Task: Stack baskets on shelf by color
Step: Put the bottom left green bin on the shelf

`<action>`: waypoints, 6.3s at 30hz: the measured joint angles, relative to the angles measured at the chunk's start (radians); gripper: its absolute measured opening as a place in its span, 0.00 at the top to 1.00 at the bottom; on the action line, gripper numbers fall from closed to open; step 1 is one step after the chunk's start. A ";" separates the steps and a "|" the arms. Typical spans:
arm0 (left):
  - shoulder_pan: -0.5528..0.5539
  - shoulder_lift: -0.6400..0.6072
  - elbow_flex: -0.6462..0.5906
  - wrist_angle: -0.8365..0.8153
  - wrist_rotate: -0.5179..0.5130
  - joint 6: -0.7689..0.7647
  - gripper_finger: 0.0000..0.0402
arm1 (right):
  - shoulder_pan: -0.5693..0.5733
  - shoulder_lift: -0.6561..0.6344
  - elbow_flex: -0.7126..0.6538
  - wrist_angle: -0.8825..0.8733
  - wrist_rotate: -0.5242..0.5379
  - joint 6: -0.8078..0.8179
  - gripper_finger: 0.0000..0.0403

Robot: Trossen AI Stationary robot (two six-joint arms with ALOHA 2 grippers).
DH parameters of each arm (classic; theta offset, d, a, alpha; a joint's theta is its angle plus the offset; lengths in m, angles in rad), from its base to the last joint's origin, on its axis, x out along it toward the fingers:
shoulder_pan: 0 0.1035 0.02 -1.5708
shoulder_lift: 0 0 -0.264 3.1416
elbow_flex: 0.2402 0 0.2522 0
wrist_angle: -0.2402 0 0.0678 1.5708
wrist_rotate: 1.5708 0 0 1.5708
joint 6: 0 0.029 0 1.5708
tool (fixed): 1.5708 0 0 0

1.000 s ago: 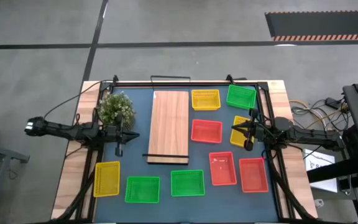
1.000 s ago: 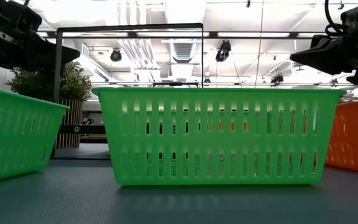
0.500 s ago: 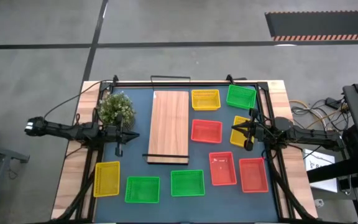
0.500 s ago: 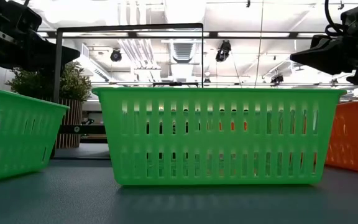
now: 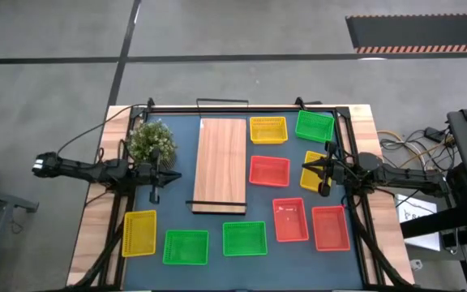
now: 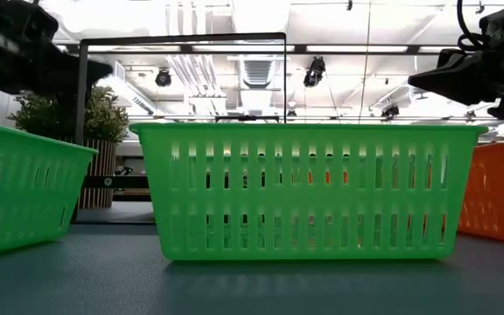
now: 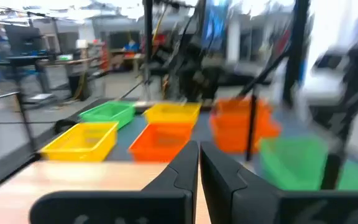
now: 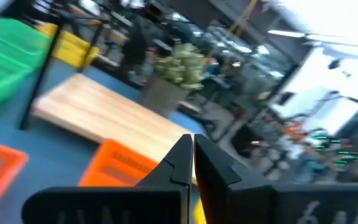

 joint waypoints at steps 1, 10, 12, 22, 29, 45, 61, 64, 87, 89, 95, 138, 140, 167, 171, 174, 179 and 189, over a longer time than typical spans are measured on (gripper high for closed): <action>0.000 0.004 0.000 0.026 0.012 -0.036 1.00 | 0.000 0.000 0.000 0.016 0.025 -0.023 0.98; 0.000 0.029 0.000 0.293 0.025 -0.063 1.00 | 0.000 0.000 0.000 0.026 0.094 -0.089 0.98; 0.000 0.032 0.000 0.338 0.025 -0.063 1.00 | 0.000 0.000 0.000 0.030 0.094 -0.088 0.98; 0.000 0.056 0.000 0.598 0.025 -0.061 1.00 | -0.003 0.000 0.000 0.138 0.155 0.807 0.98; 0.000 0.128 0.063 0.619 0.025 -0.063 1.00 | -0.003 0.001 0.000 0.136 0.233 0.773 0.98; -0.002 0.485 0.349 0.599 0.039 -0.169 1.00 | -0.003 0.001 0.000 0.147 0.232 0.758 0.98; -0.132 0.811 0.842 0.075 0.085 -0.248 1.00 | -0.002 0.000 0.000 0.224 0.170 0.572 0.98; -0.190 0.858 0.938 -0.044 0.050 -0.304 1.00 | -0.002 0.000 0.000 0.237 0.169 0.565 0.98; -0.734 1.367 1.345 -1.051 0.095 -1.069 1.00 | 0.000 0.000 0.000 0.216 0.118 0.579 0.98; -0.734 1.404 1.345 -1.030 0.104 -1.073 1.00 | 0.003 0.000 0.000 0.189 0.118 0.597 0.98; -0.731 1.454 1.345 -1.024 0.139 -1.007 1.00 | 0.002 0.001 0.000 0.165 0.118 0.608 0.98; -0.698 1.619 1.247 -0.856 0.021 -0.817 0.61 | 0.002 0.001 0.000 0.207 0.124 0.592 0.98; -0.698 1.617 1.244 -0.860 0.019 -0.799 0.65 | 0.002 0.001 0.000 0.207 0.123 0.592 0.98; -0.696 1.555 1.685 -1.029 0.091 -0.786 1.00 | 0.002 0.001 0.000 0.201 0.114 0.620 0.98; -0.691 1.540 1.832 -1.150 0.025 -0.655 1.00 | 0.002 0.001 0.000 0.200 0.105 0.620 0.98; -0.672 1.526 1.924 -1.228 -0.040 -0.502 1.00 | 0.002 0.001 0.000 0.202 0.096 0.620 0.98; -0.599 1.498 2.031 -1.340 -0.127 -0.206 1.00 | 0.002 0.001 0.000 0.202 0.096 0.620 0.98; -0.191 1.415 1.947 -1.382 -0.153 0.210 1.00 | 0.002 0.001 0.000 0.202 0.096 0.623 0.98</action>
